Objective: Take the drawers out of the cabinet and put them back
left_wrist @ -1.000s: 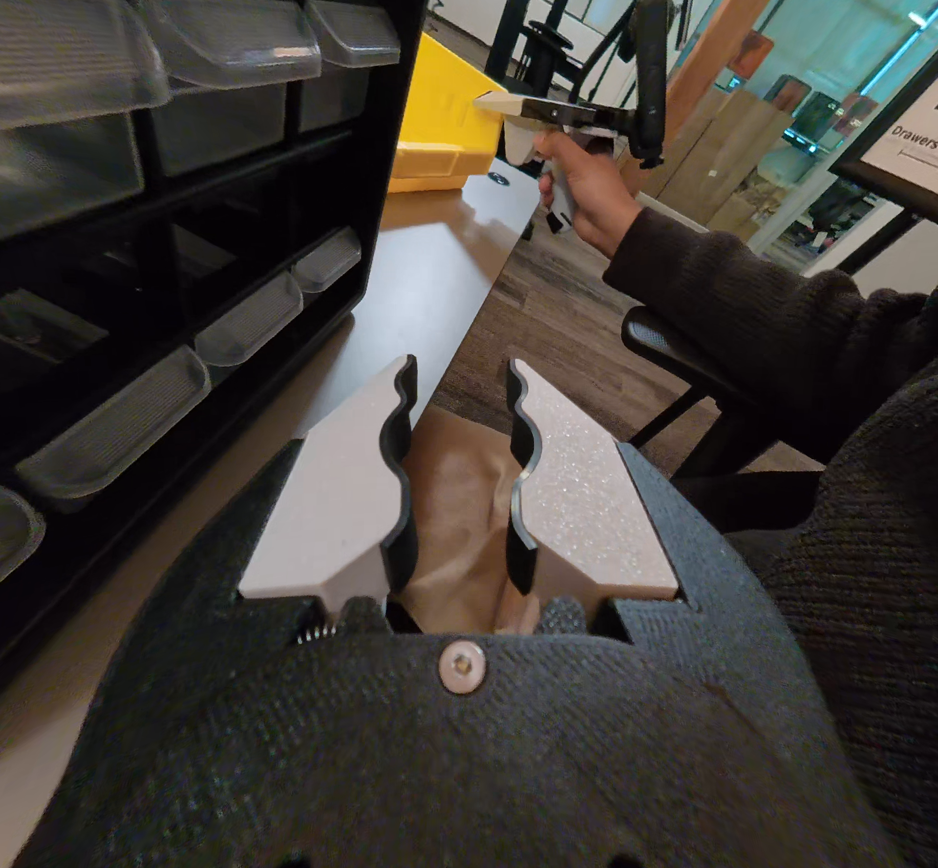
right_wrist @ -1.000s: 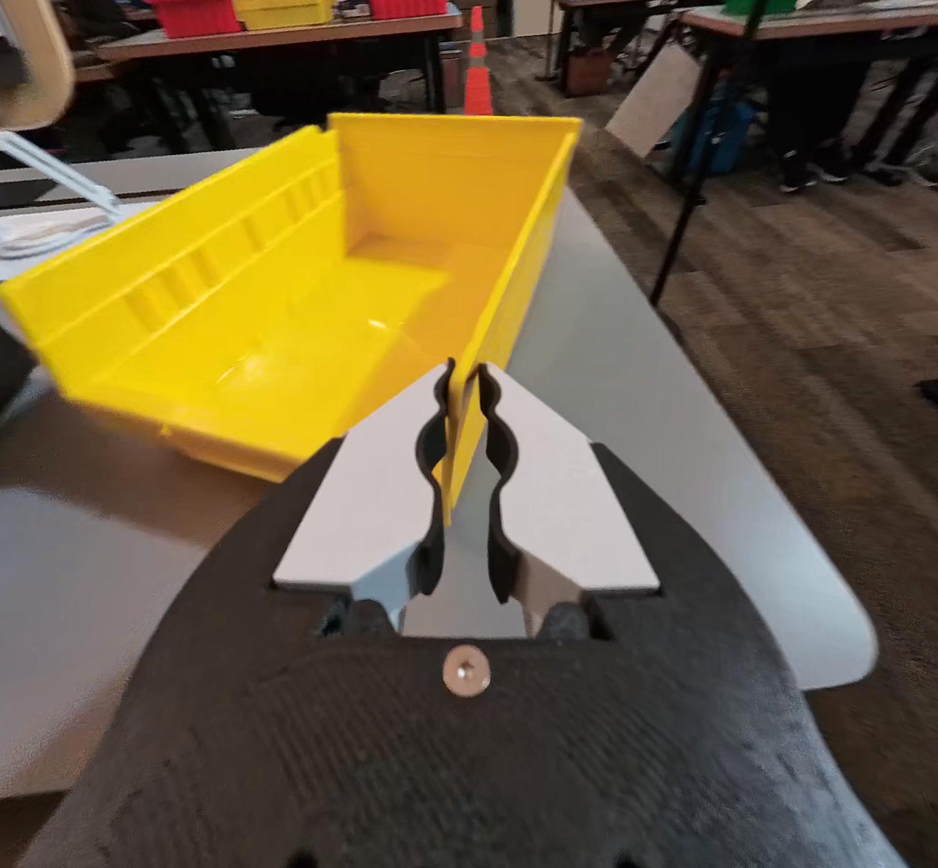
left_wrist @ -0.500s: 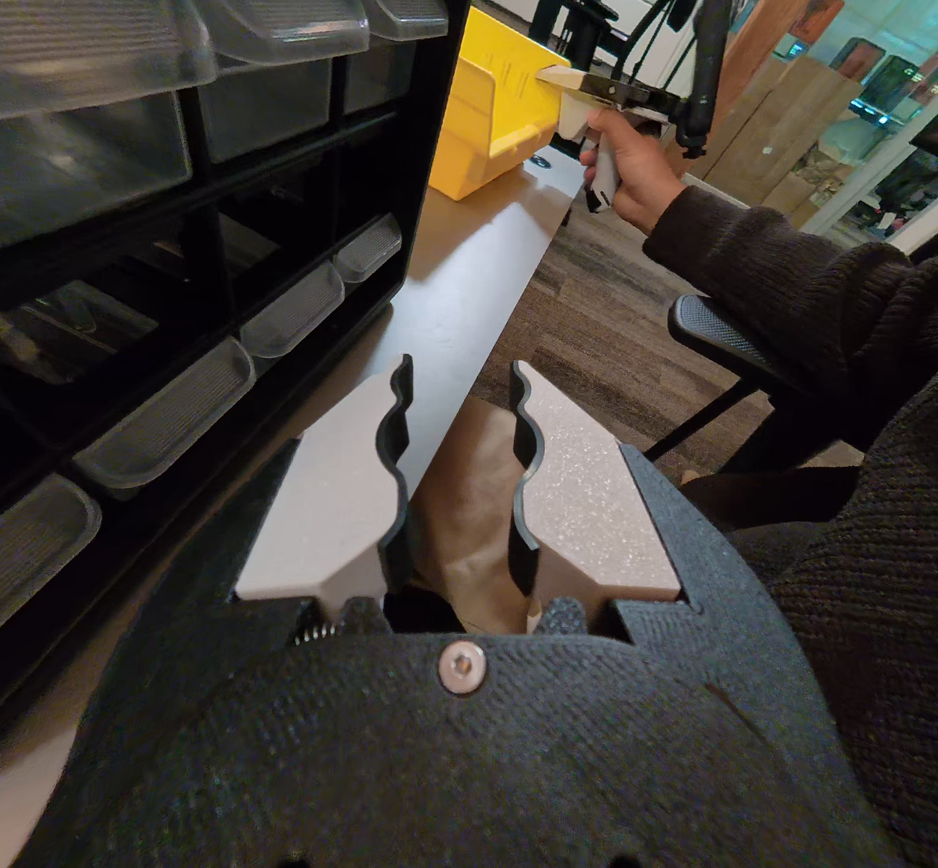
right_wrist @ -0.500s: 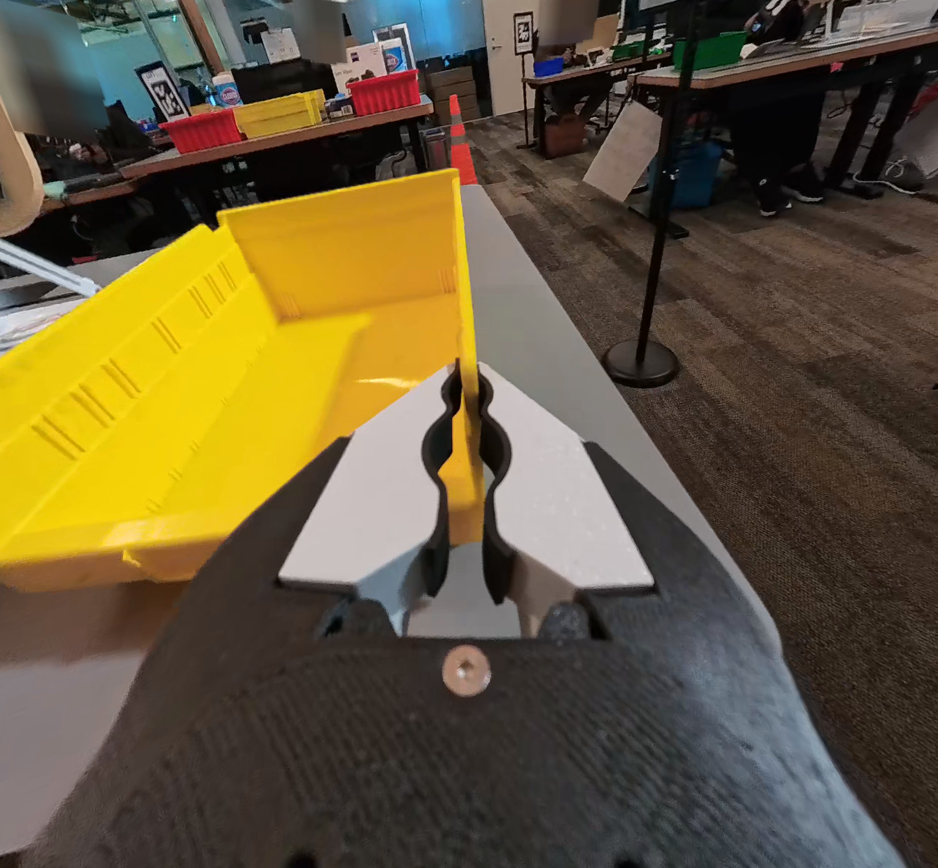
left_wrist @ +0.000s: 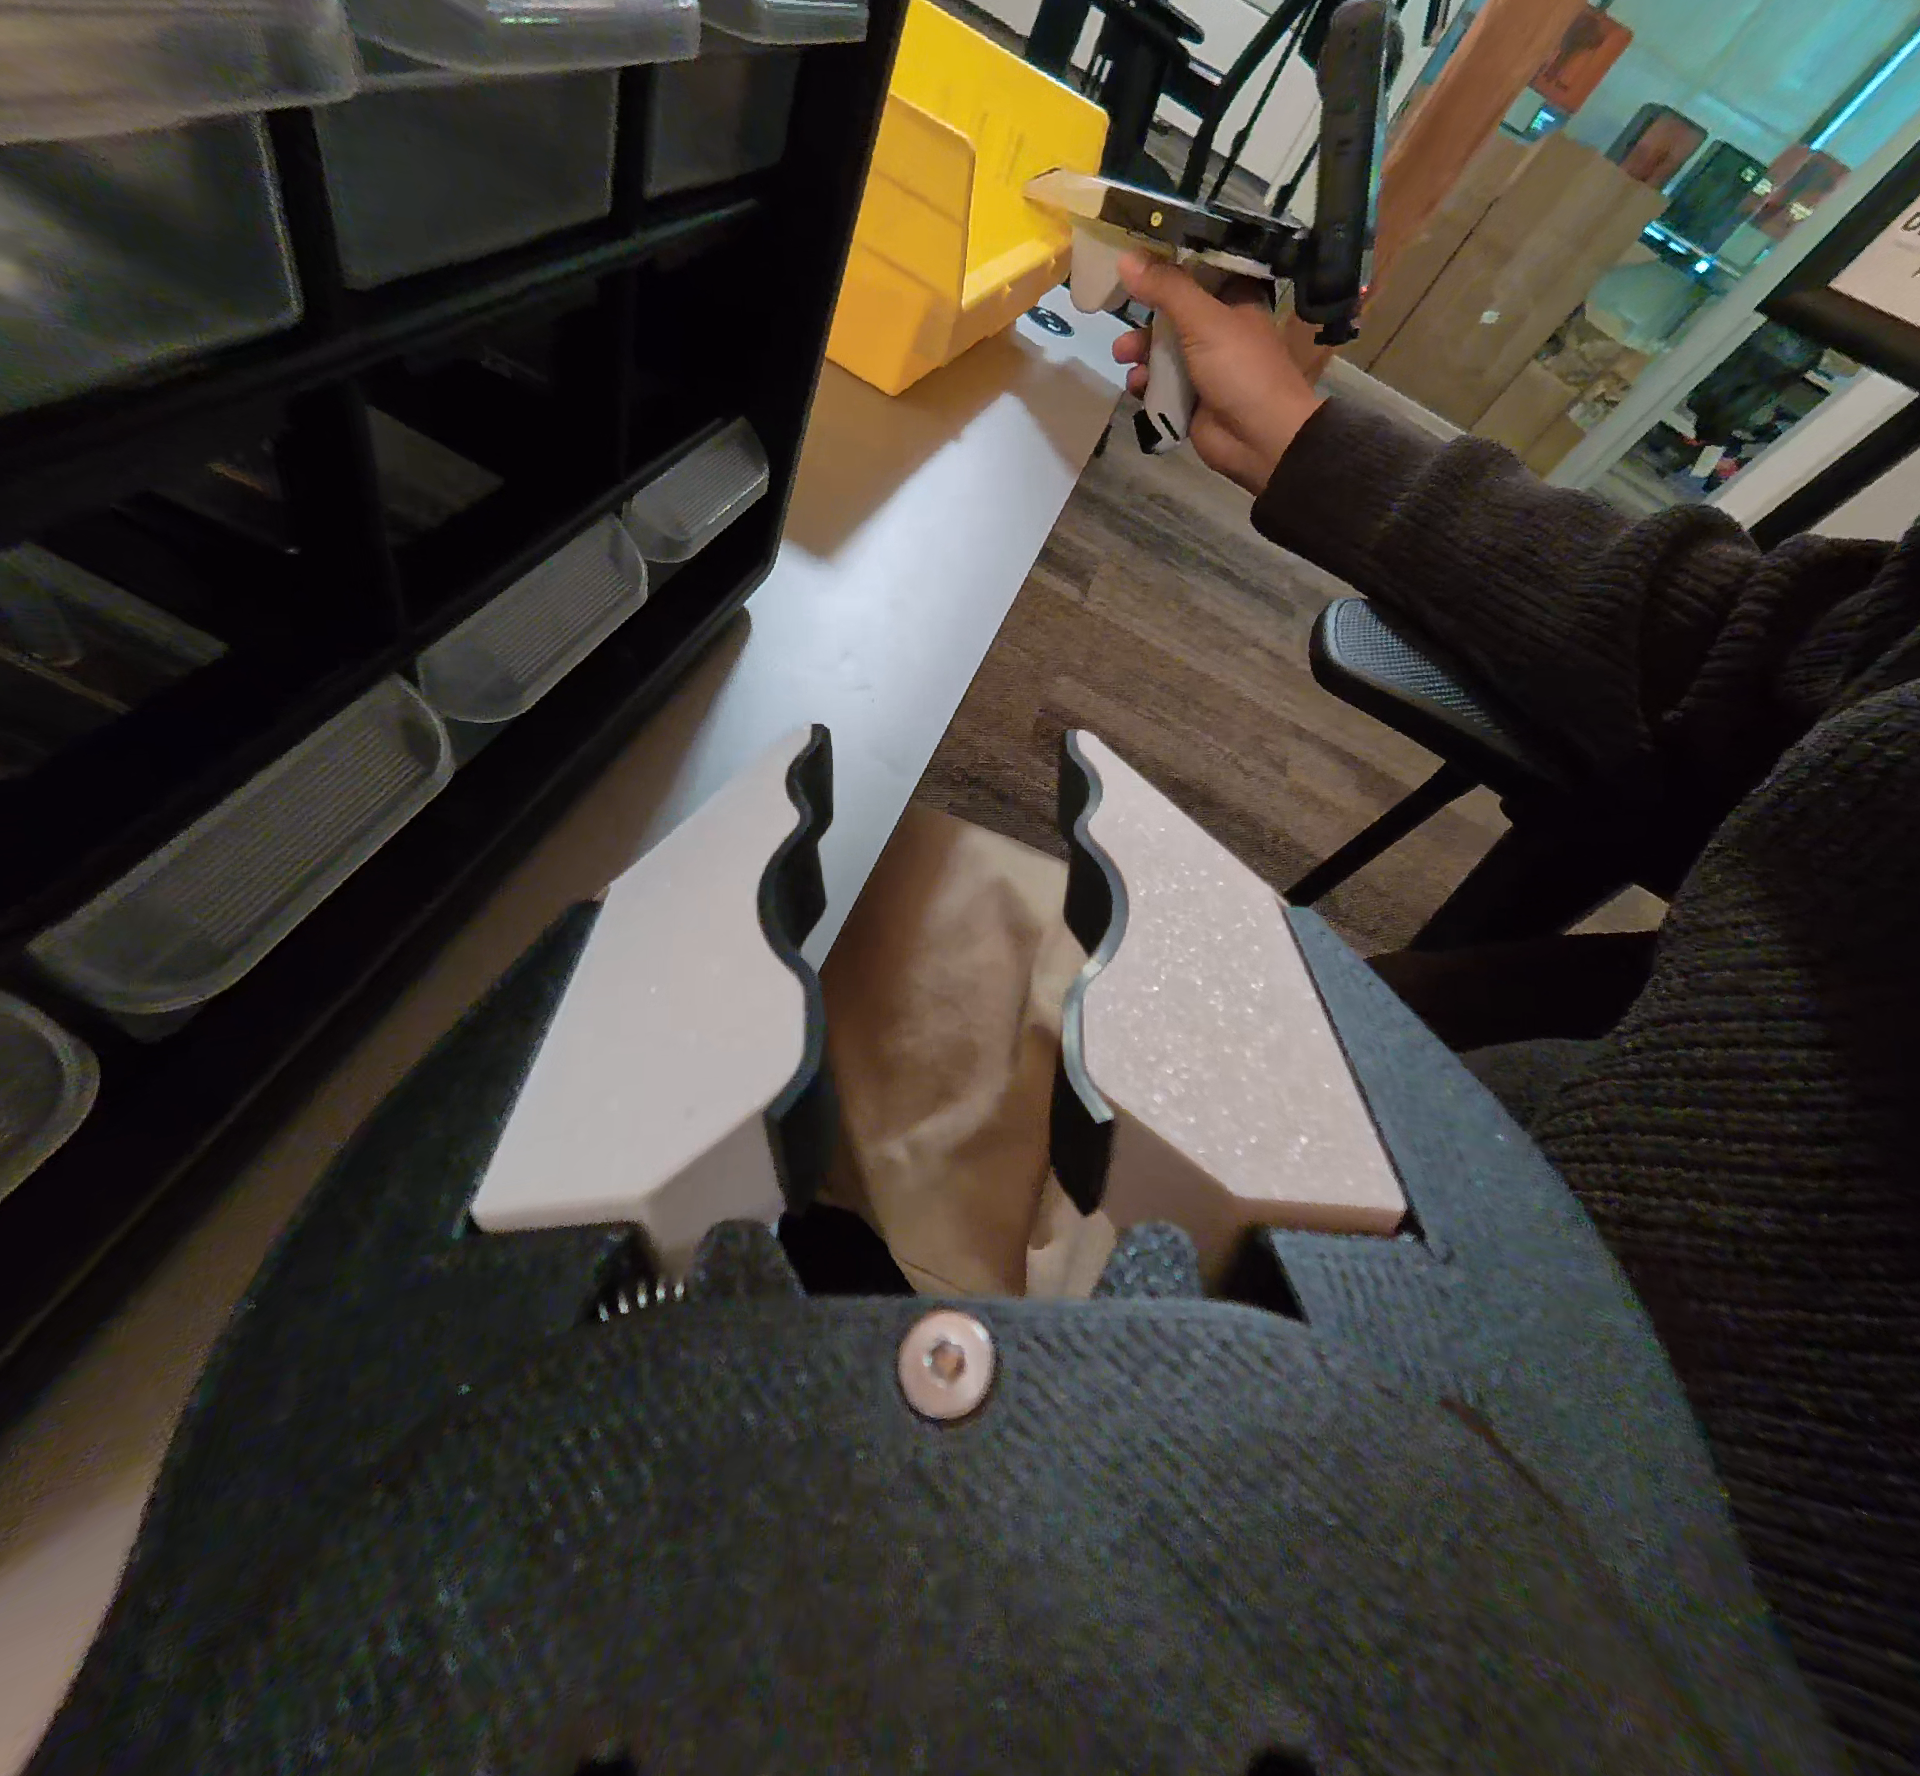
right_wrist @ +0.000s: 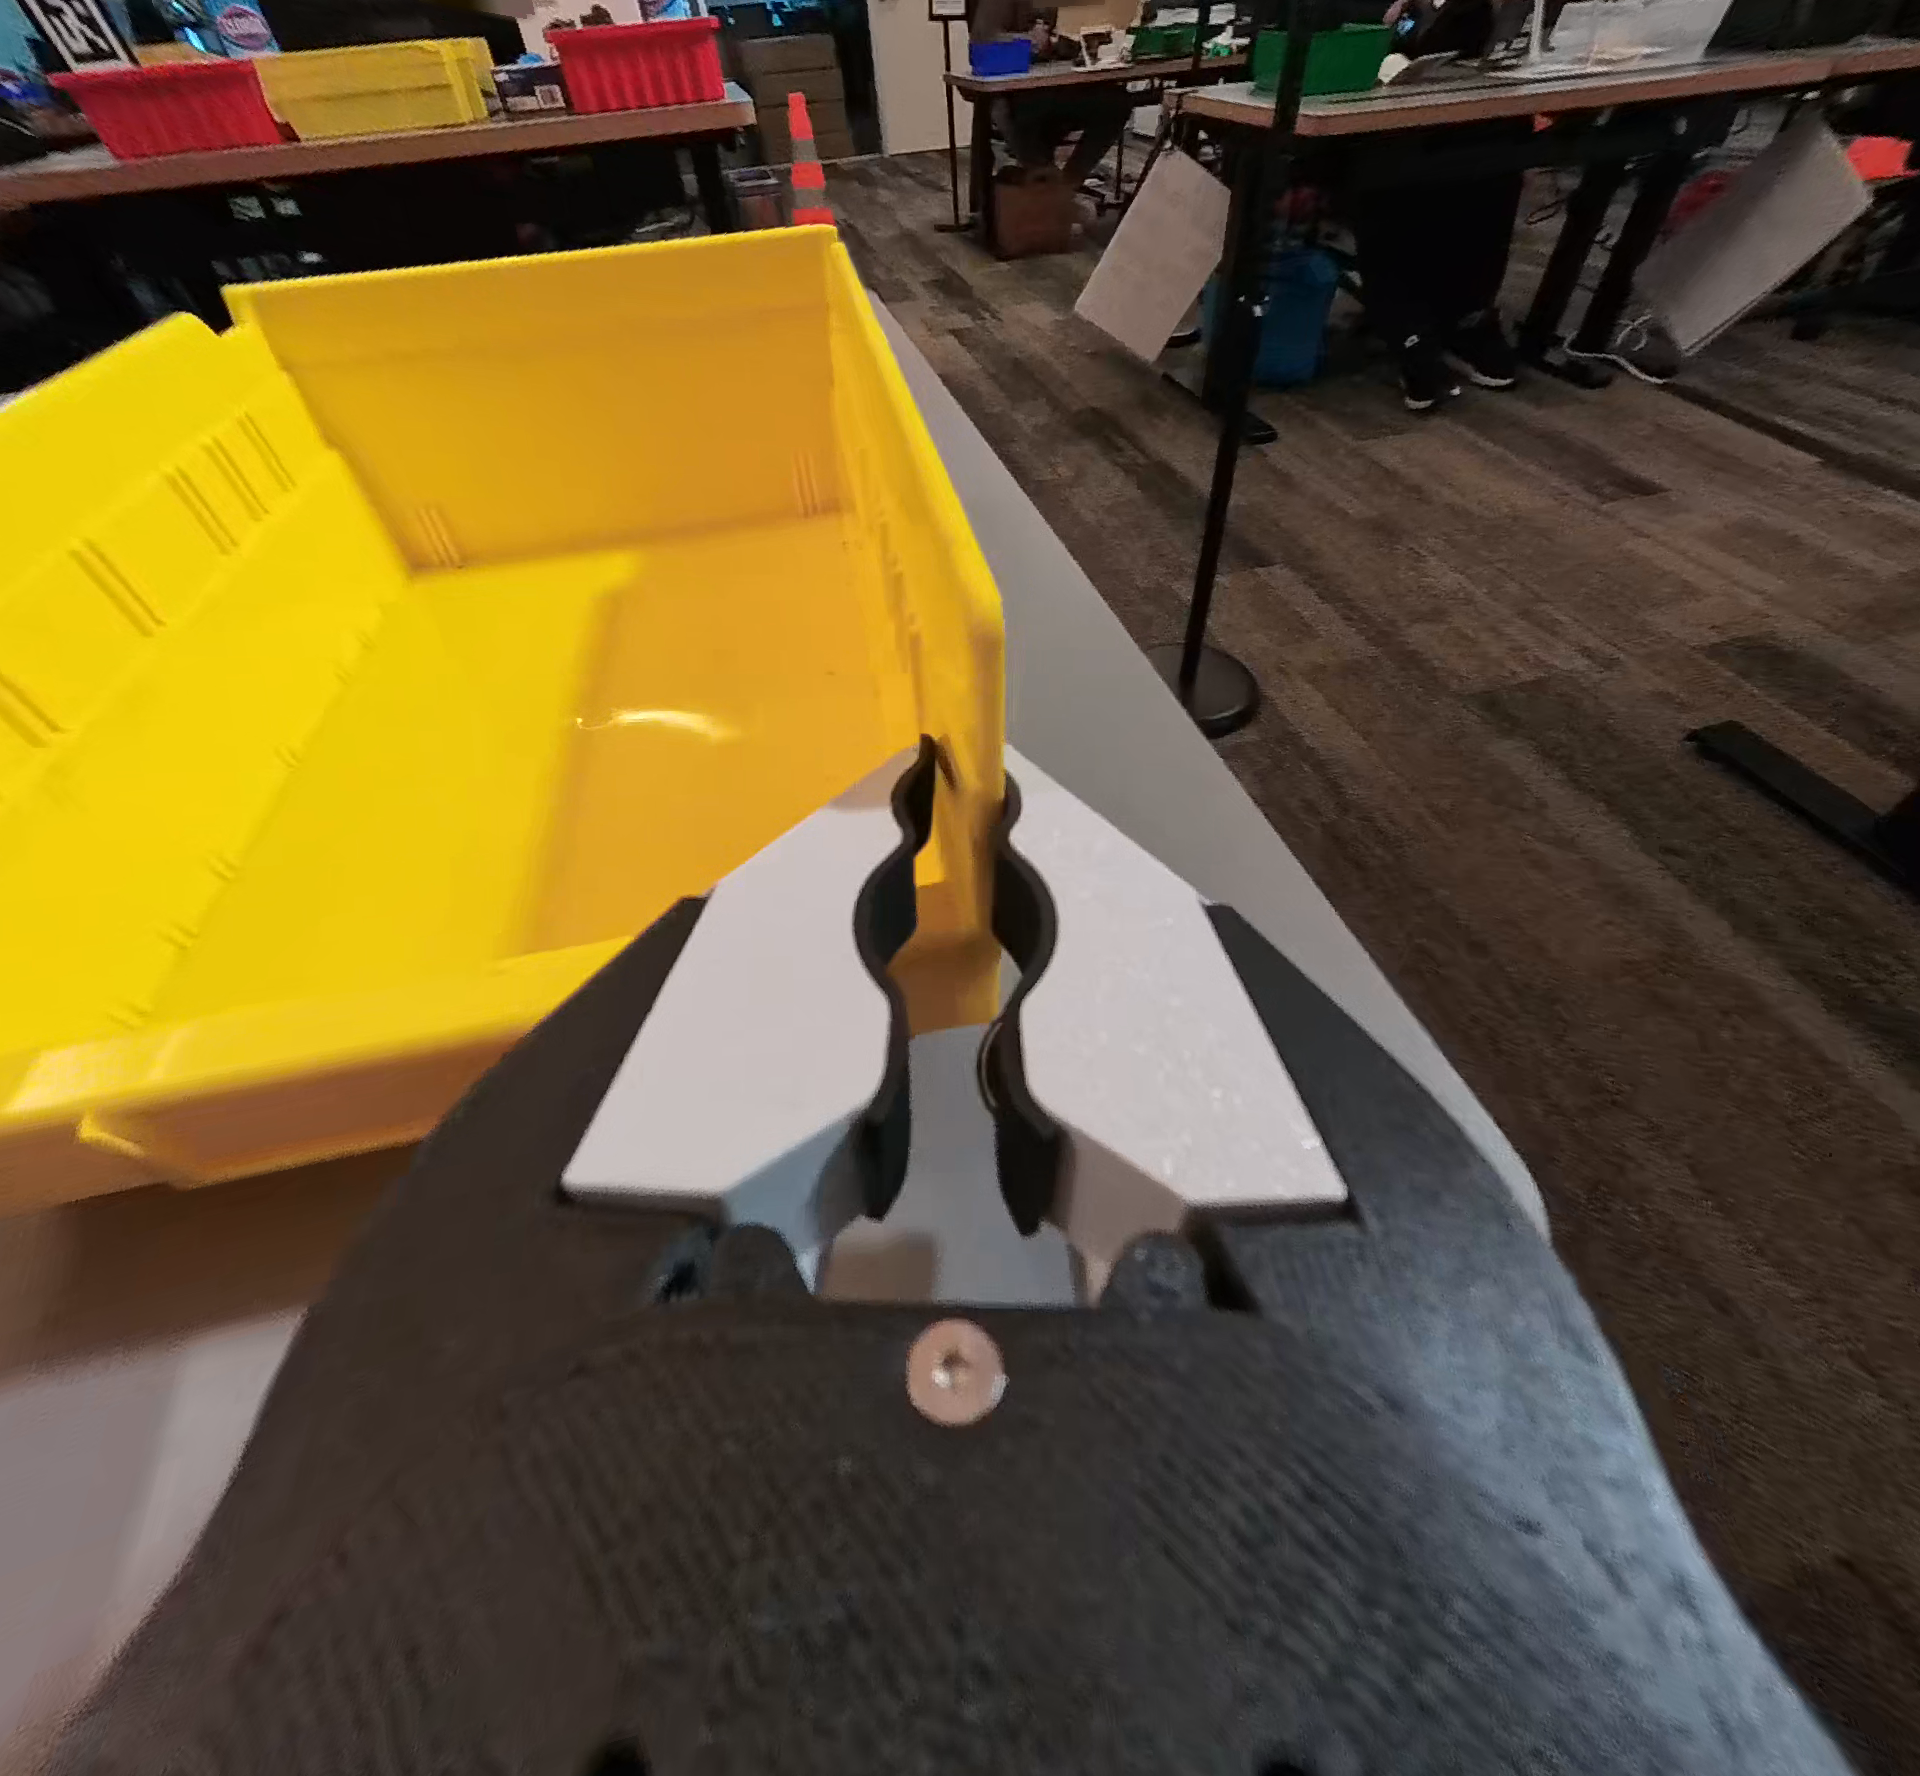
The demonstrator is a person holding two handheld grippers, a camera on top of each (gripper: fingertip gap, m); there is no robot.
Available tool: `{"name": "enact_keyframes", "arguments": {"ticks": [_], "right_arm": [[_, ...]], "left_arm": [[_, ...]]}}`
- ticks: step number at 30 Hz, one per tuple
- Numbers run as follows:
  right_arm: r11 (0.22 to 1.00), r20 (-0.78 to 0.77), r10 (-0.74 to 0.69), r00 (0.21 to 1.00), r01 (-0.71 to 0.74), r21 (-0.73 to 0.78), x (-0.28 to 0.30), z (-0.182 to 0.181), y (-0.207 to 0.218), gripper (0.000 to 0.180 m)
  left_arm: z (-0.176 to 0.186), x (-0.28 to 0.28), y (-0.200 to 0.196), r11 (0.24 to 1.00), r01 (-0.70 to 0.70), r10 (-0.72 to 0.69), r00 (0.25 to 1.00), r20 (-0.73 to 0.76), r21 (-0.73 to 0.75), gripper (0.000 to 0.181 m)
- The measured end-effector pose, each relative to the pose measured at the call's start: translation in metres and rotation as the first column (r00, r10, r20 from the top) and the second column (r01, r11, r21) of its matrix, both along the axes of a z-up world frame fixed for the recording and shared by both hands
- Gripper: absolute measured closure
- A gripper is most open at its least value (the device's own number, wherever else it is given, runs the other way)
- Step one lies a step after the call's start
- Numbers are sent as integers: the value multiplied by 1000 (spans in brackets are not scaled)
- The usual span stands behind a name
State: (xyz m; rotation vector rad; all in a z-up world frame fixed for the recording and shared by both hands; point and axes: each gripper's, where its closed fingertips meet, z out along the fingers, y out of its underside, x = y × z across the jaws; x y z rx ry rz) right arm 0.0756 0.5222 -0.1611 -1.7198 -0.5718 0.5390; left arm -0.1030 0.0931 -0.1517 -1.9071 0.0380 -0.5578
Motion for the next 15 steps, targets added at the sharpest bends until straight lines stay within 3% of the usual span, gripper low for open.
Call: {"name": "enact_keyframes", "arguments": {"ticks": [5, 15], "right_arm": [[995, -81, 73, 994, -79, -65, -5, 0, -6, 179], [995, -73, 82, 994, -86, -58, -7, 0, -8, 179]], "left_arm": [[-1, 3, 0, 1000, 10, -10, 1000, 9, -6, 140], [-1, 4, 0, 1000, 8, -8, 1000, -13, -1, 140]]}}
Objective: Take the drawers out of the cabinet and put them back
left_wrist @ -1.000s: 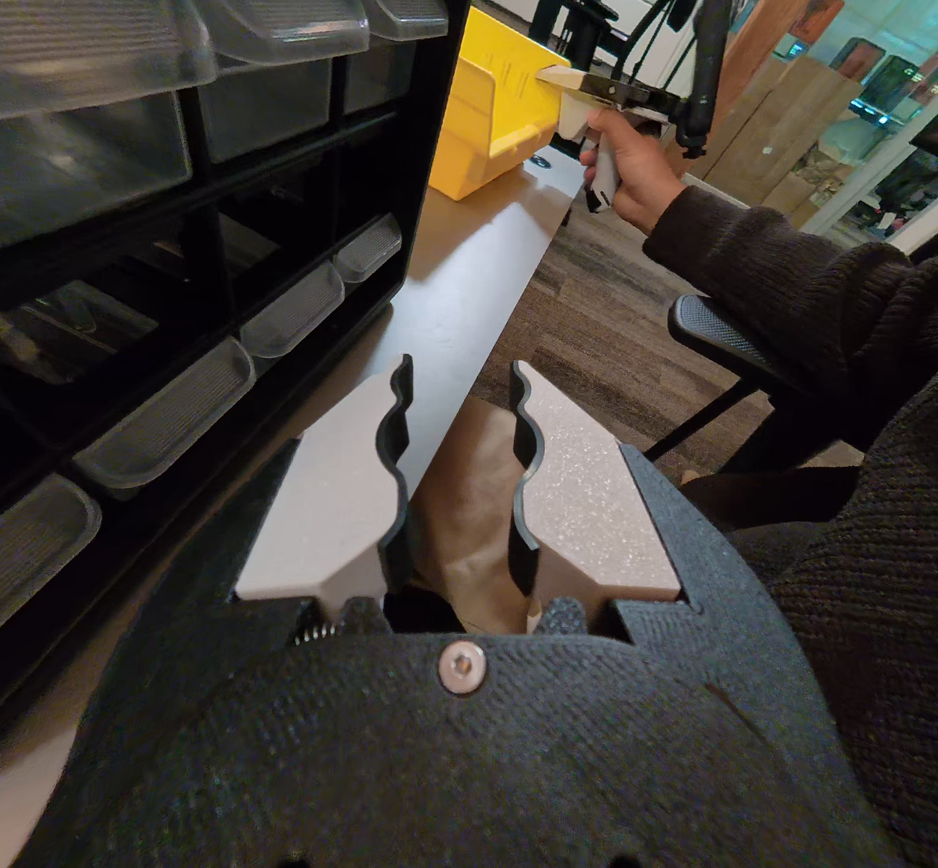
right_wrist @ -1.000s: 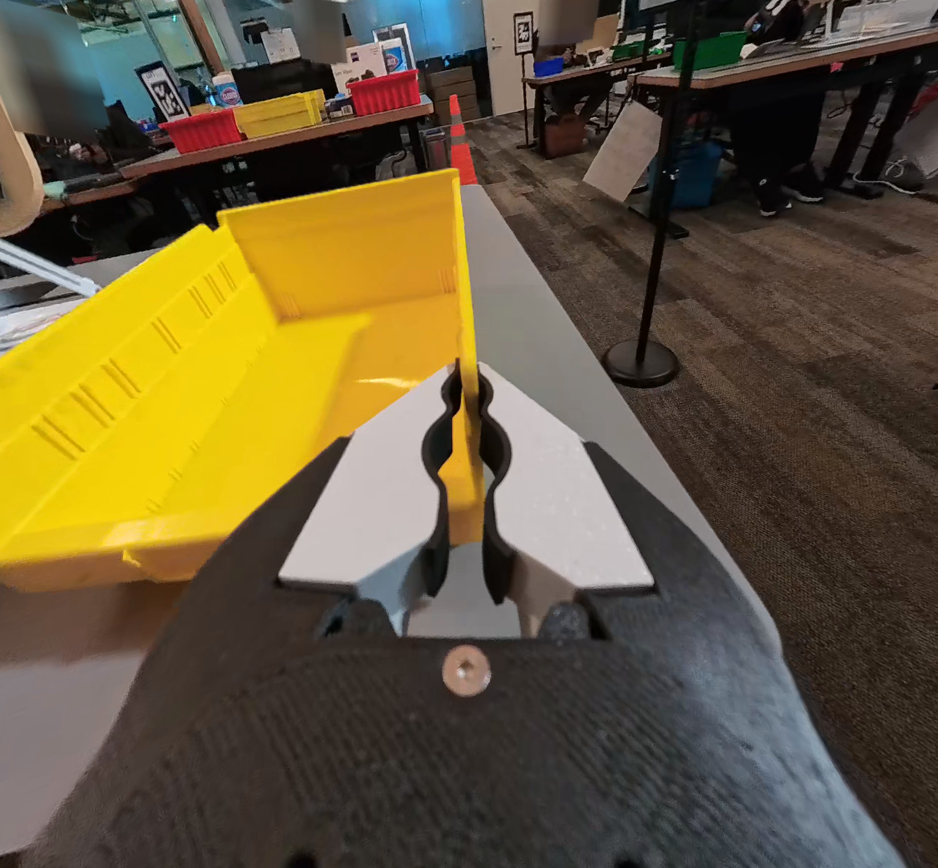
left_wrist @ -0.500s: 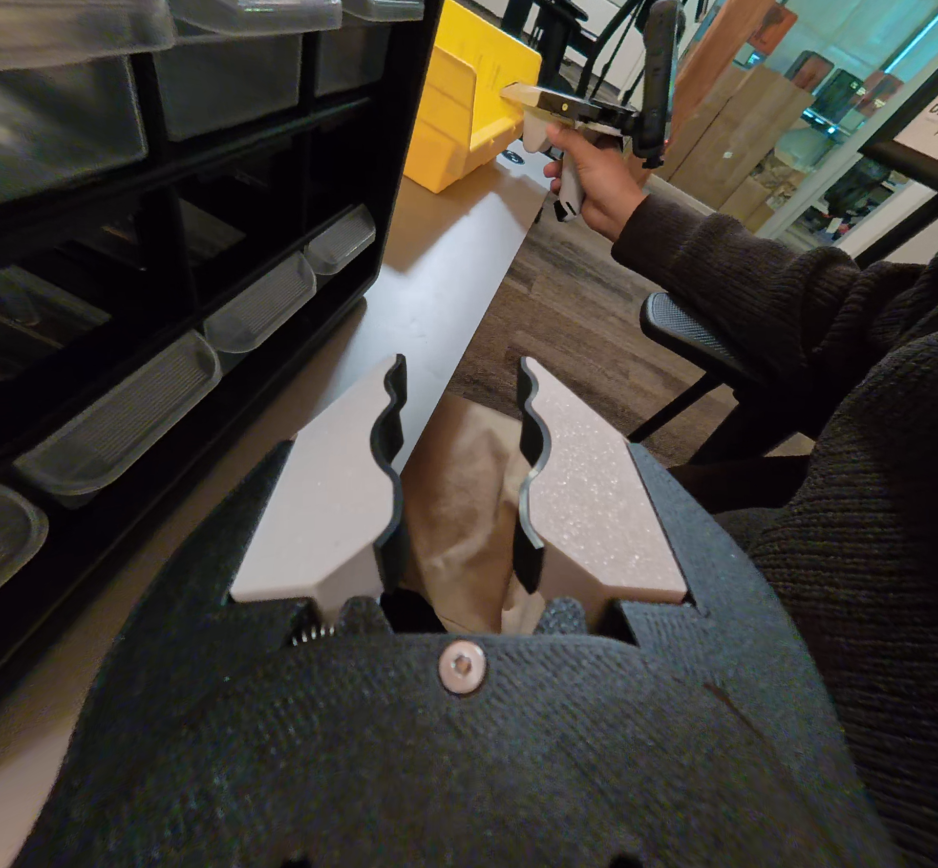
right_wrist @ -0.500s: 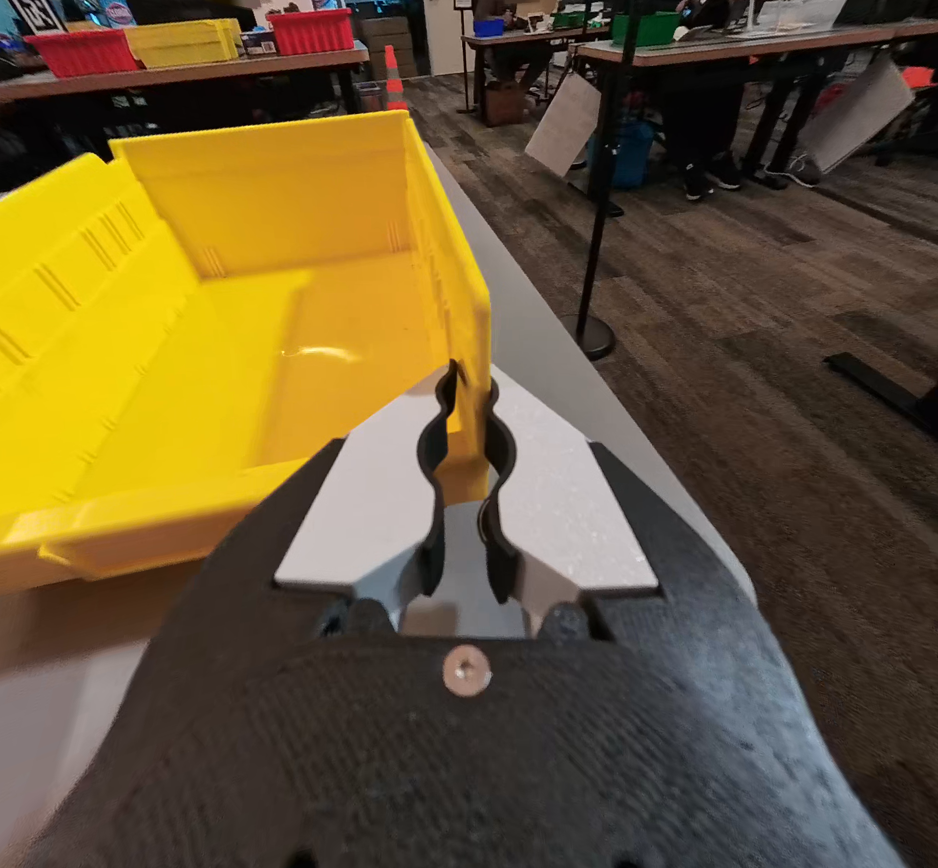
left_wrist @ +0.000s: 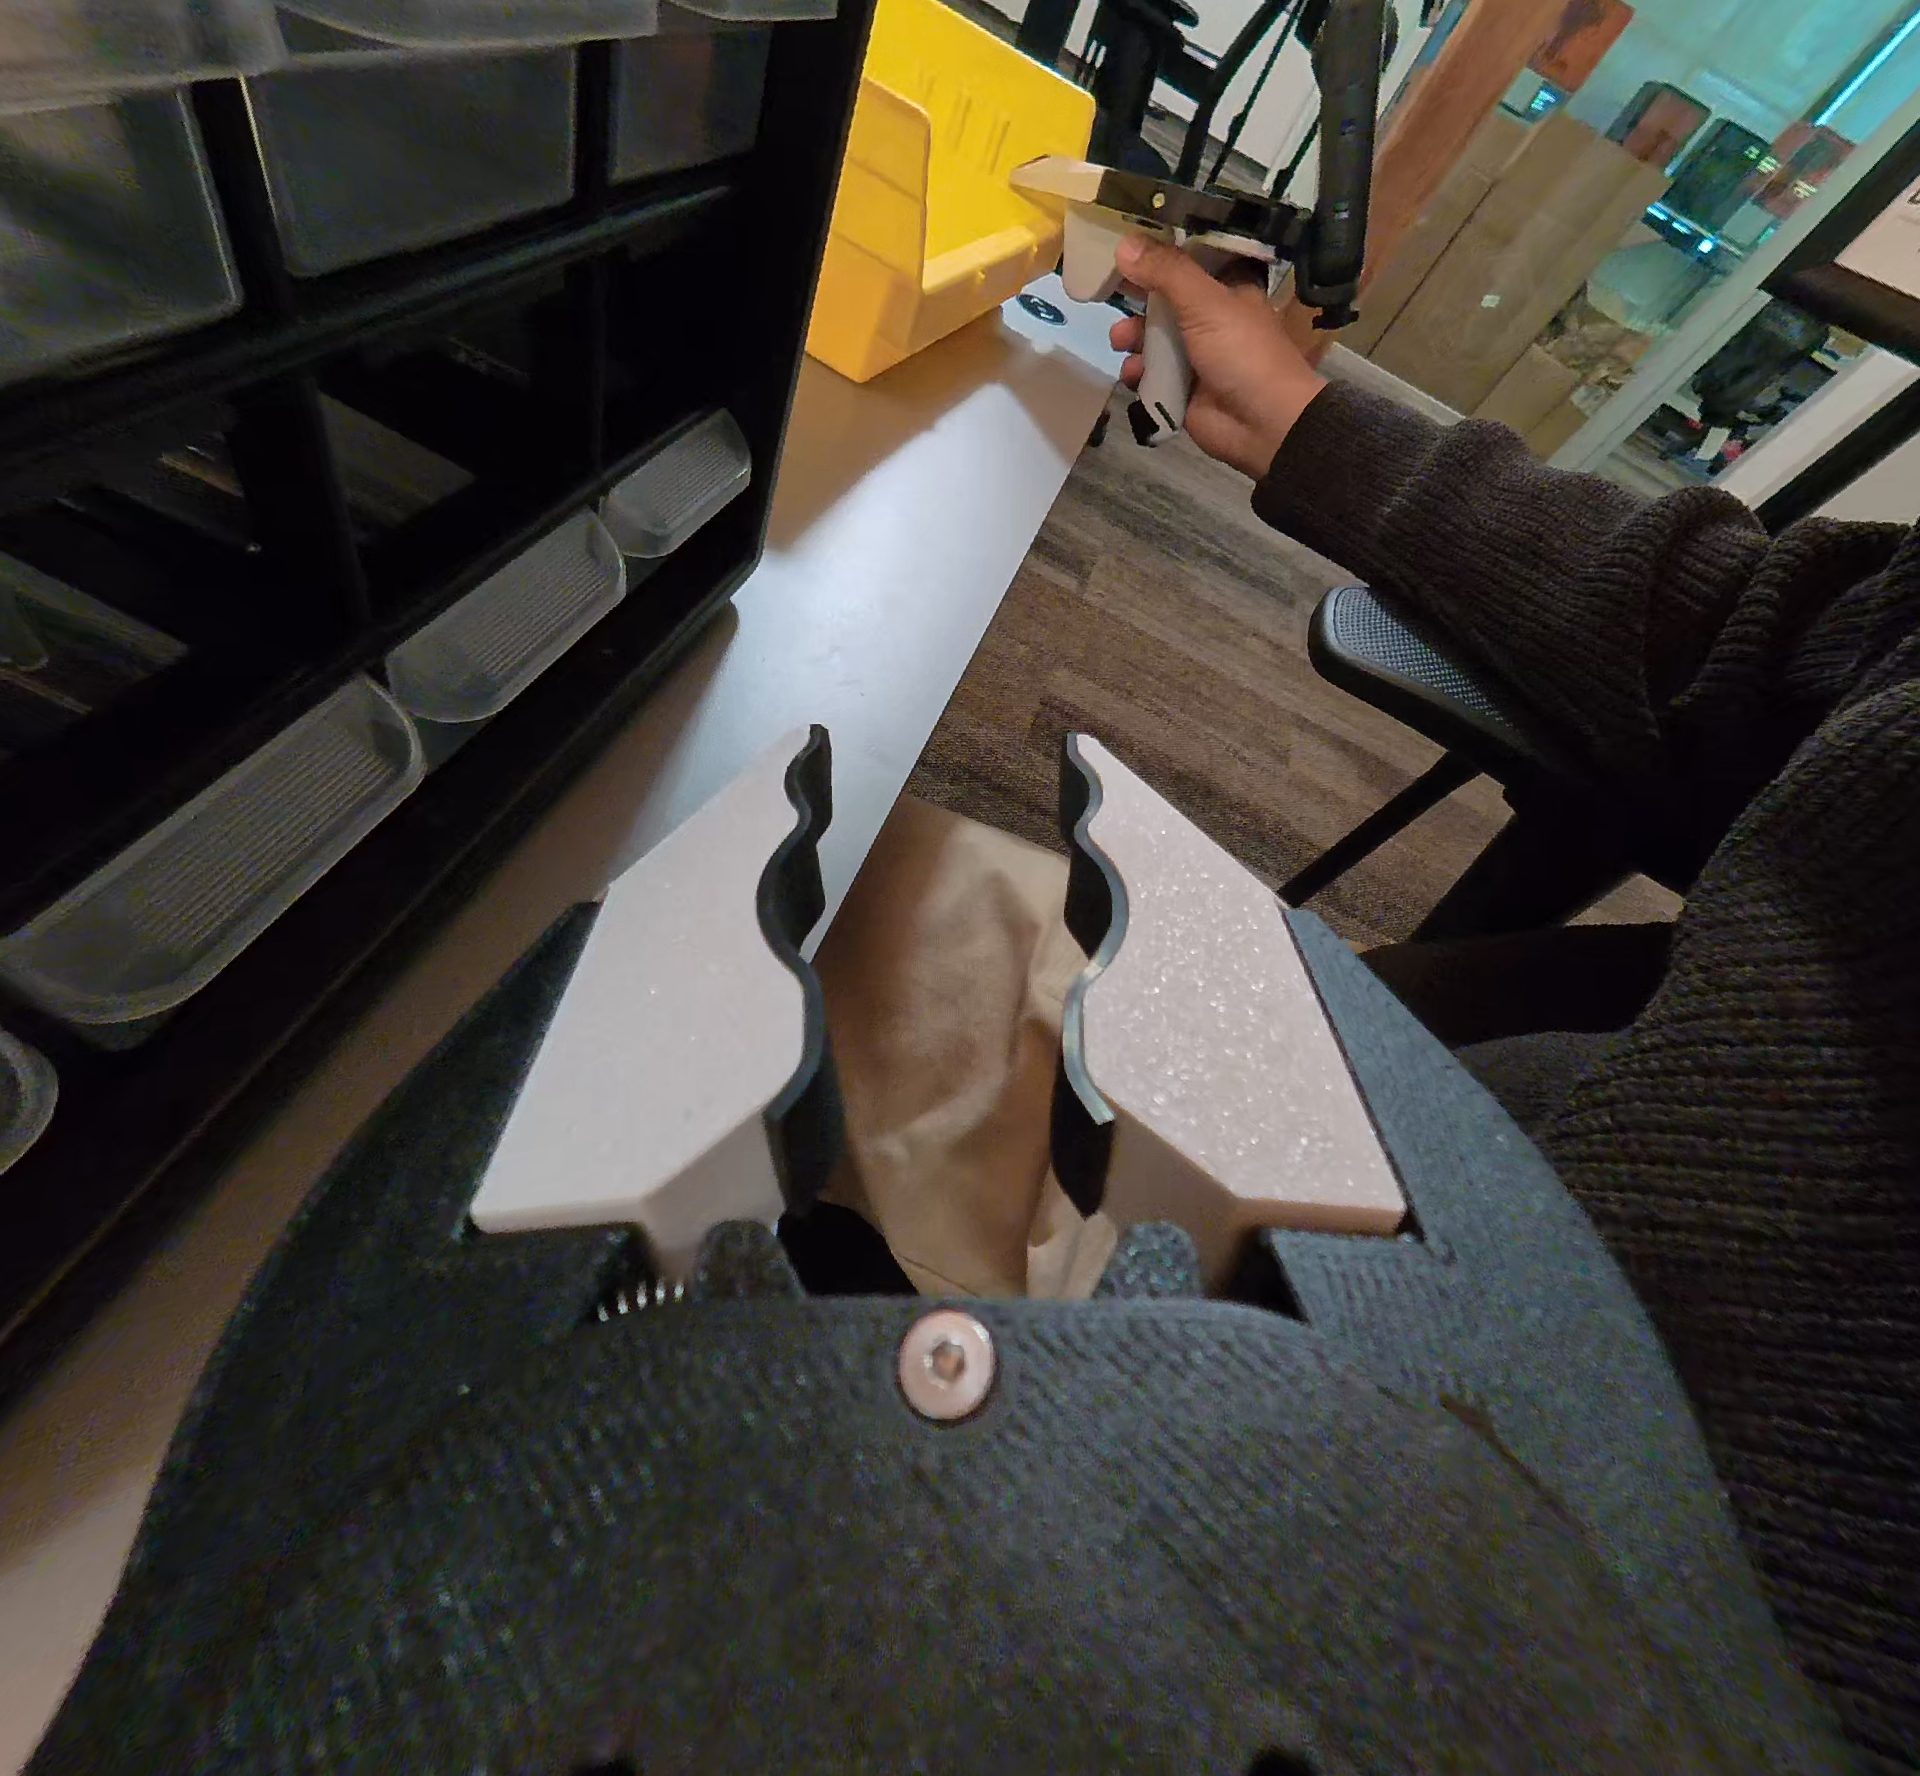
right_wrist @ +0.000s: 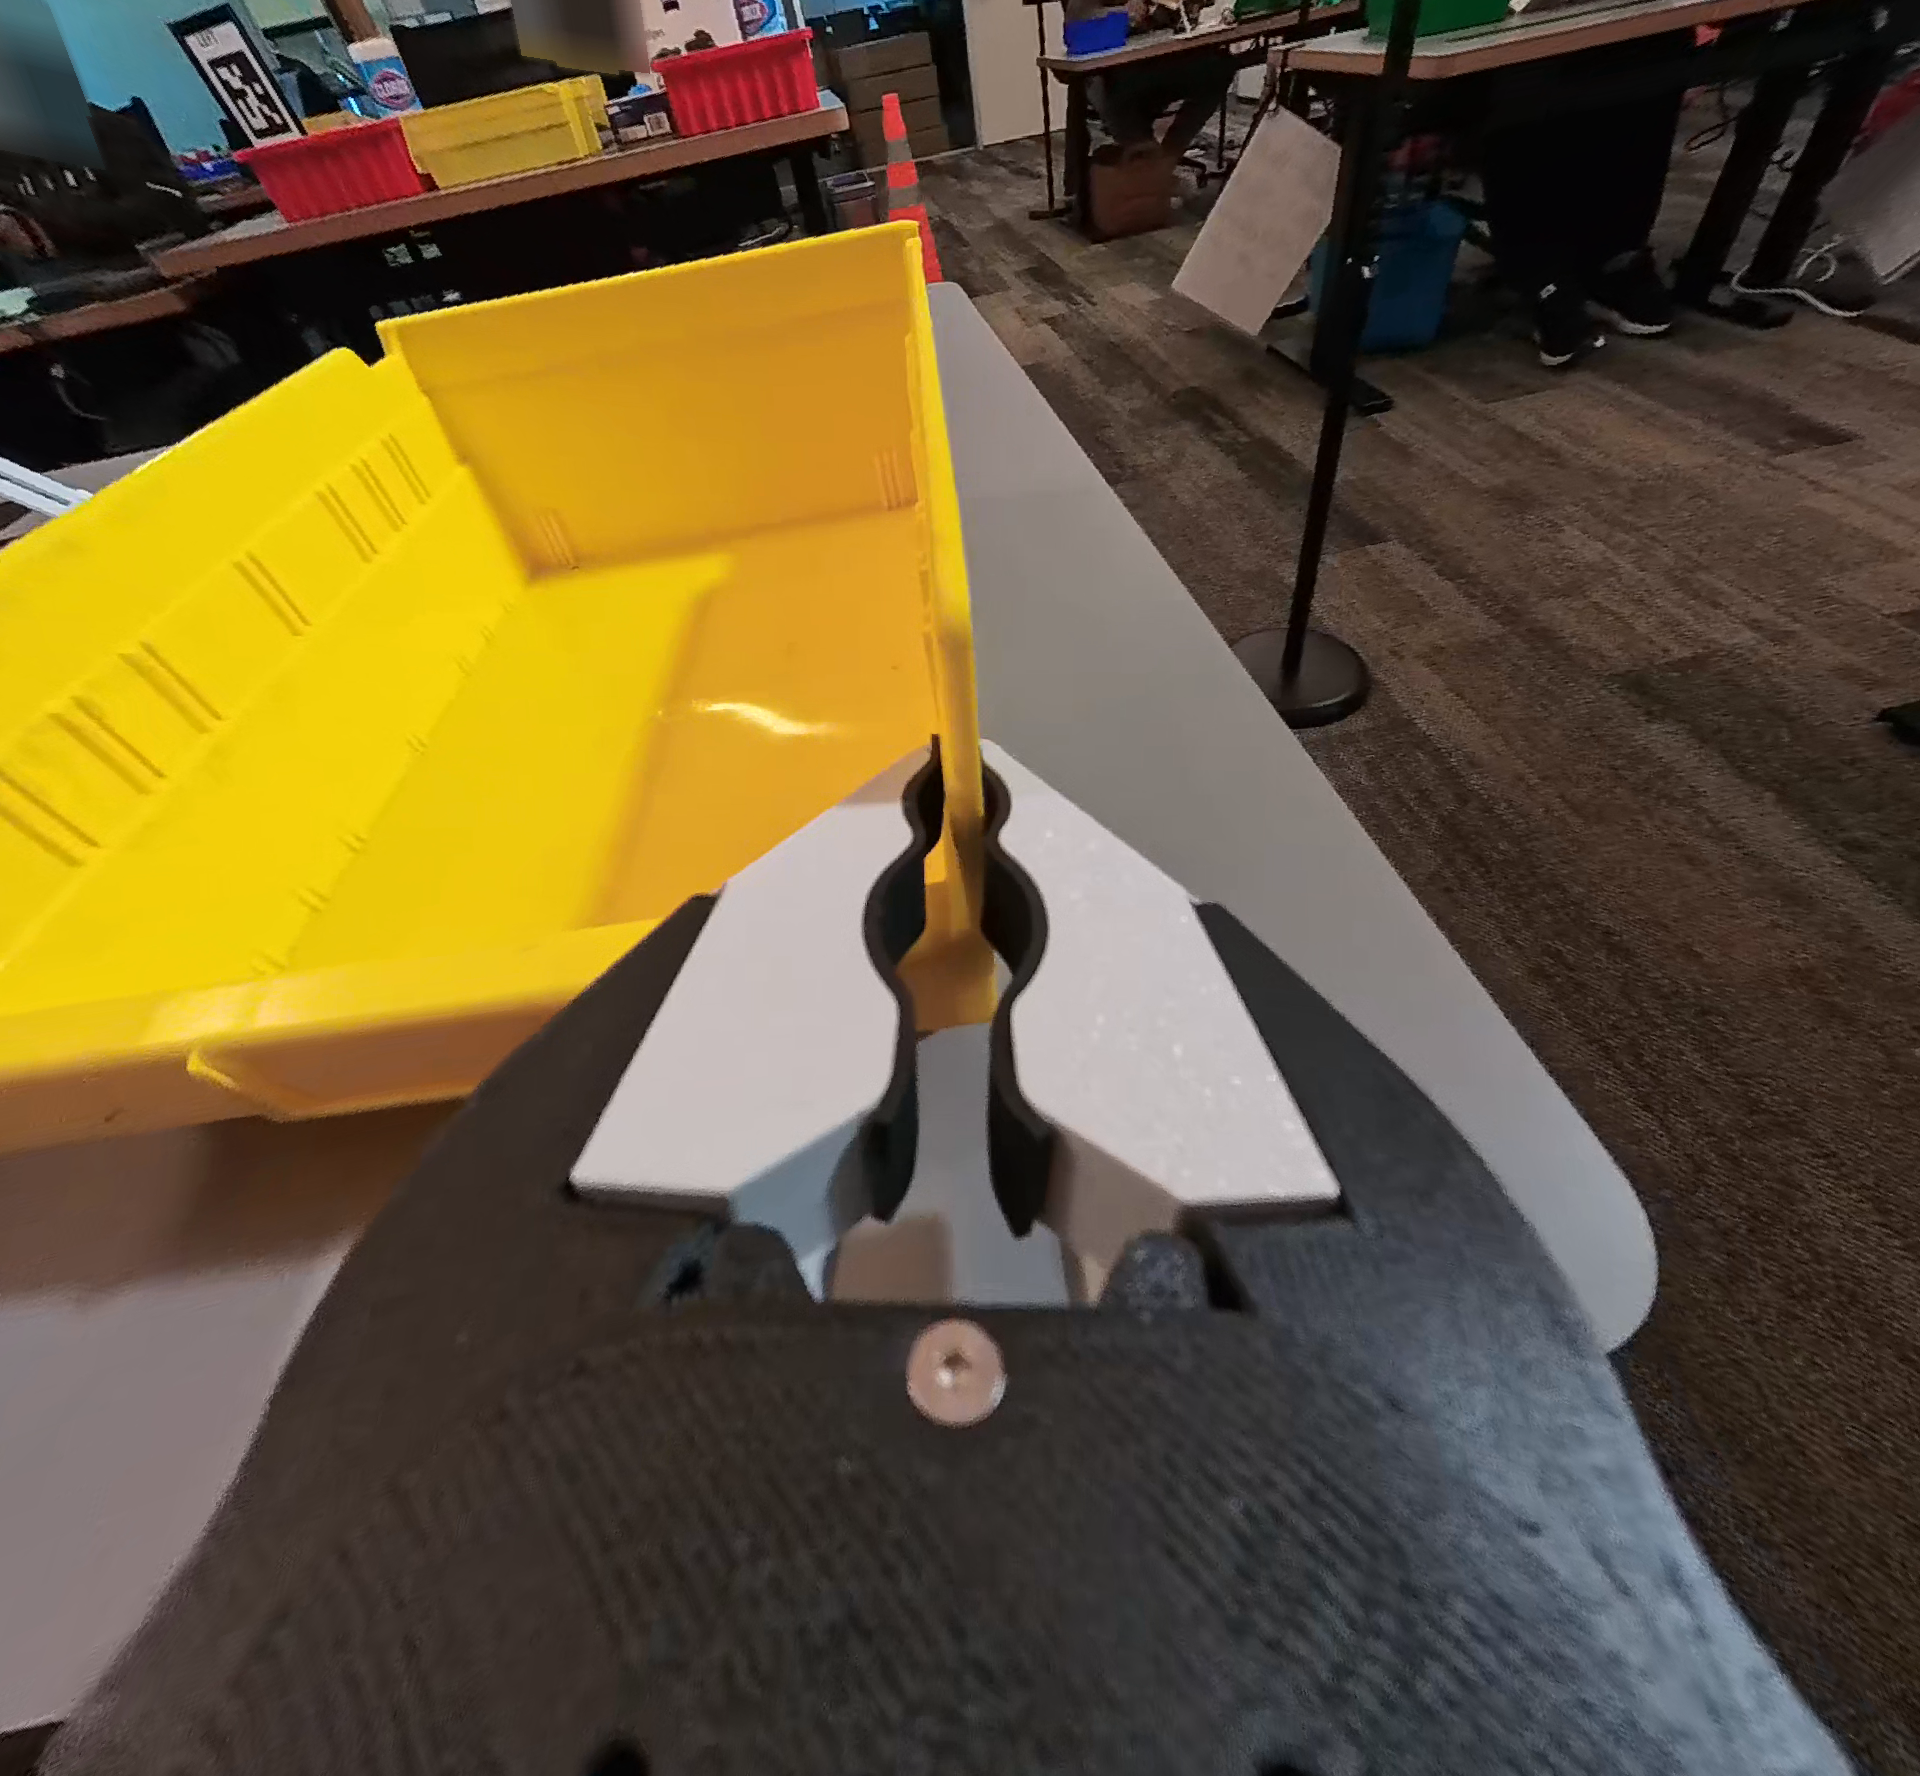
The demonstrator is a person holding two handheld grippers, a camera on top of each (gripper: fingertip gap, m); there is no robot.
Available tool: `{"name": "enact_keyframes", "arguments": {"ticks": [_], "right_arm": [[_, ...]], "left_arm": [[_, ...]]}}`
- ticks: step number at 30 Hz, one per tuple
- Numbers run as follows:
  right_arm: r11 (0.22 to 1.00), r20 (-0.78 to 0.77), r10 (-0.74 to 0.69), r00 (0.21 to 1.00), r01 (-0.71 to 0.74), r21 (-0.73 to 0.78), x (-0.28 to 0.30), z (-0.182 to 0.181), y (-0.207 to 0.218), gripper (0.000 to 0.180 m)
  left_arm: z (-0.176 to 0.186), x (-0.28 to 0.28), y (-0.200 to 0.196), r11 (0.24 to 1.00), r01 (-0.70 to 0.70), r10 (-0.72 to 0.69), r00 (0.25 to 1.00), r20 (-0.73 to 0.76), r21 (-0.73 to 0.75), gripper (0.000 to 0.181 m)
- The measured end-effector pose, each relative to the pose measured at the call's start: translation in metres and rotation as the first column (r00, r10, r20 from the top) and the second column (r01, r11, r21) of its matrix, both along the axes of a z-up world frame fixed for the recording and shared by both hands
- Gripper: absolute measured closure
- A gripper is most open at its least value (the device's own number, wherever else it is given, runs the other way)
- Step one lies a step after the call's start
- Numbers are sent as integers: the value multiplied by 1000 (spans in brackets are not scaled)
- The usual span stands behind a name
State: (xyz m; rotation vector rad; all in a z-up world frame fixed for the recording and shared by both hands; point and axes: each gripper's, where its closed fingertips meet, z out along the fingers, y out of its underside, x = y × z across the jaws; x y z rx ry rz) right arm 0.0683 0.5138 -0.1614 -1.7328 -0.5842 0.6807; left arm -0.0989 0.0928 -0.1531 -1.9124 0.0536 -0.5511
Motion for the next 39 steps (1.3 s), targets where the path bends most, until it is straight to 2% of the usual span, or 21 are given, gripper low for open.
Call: {"name": "enact_keyframes", "arguments": {"ticks": [3, 6, 14, 22, 28, 34, 39], "right_arm": [[1000, -6, 1, 1000, -1, 1, 0, 0, -1, 179], [1000, -7, -8, 1000, 8, 1, -1, -2, 0, 150], [1000, 18, -19, 1000, 19, 3, -1, -4, 0, 175], [999, 85, 16, 996, -19, 37, -3, -3, -3, 177], [990, -84, 84, 993, -92, -107, -5, -3, -9, 175], [983, -70, 147, 987, -154, -100, -14, -1, -17, 173], [964, -148, 200, 969, -222, -149, -23, -1, -24, 172]], "left_arm": [[0, 0, 0, 1000, -1, 1, 1000, -2, 0, 140], [0, 0, 0, 1000, -2, 2, 1000, -3, 0, 139], [-1, 0, 0, 1000, -1, 1, 1000, 7, -2, 139], [-5, 3, 0, 1000, 5, -6, 998, -61, -11, 139], [-5, 1, 0, 1000, -8, 7, 999, -41, -17, 140], [-5, 1, 1, 1000, -10, 10, 1000, -10, -22, 139], [-10, 2, 1, 999, -5, 3, 999, -47, -39, 138]]}}
